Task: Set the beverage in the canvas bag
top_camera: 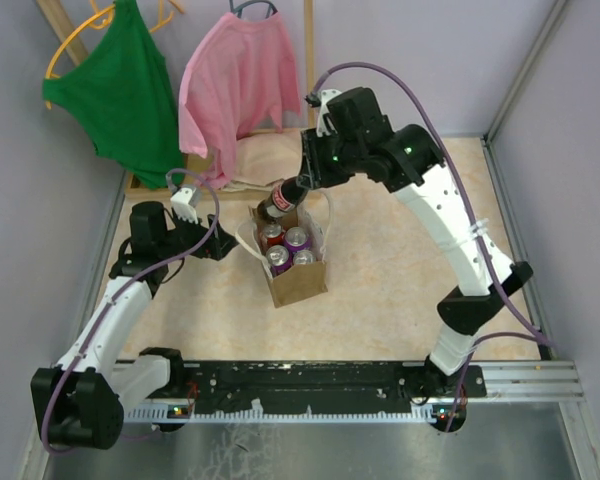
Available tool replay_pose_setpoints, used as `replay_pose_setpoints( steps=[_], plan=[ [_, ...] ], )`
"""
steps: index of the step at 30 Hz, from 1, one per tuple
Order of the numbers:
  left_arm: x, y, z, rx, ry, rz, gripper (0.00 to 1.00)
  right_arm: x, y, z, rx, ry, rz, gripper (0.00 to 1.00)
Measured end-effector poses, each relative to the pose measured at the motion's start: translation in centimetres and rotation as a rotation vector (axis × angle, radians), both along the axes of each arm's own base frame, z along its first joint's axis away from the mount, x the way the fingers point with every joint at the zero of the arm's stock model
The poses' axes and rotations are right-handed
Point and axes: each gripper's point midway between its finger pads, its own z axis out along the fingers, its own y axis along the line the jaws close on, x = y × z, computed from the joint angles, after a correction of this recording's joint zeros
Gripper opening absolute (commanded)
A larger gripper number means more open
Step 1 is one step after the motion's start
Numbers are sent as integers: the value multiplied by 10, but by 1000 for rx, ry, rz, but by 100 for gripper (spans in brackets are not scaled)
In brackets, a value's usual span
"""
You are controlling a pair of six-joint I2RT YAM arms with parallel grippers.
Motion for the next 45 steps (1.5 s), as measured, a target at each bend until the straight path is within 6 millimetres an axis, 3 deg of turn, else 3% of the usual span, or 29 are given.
replay_pose_setpoints(
  steps=[9, 15, 22, 45],
  plan=[
    [0, 0, 0, 0, 2, 0, 89, -16, -26, 3, -35, -14, -42, 0],
    [0, 0, -1, 0, 2, 0, 89, -8, -23, -8, -64, -4, -48, 0],
    [0, 0, -1, 1, 2, 0, 89, 10, -14, -36, -131, 30, -54, 0],
    [0, 0, -1, 1, 2, 0, 89, 27, -28, -36, -141, 10, -102, 0]
  ],
)
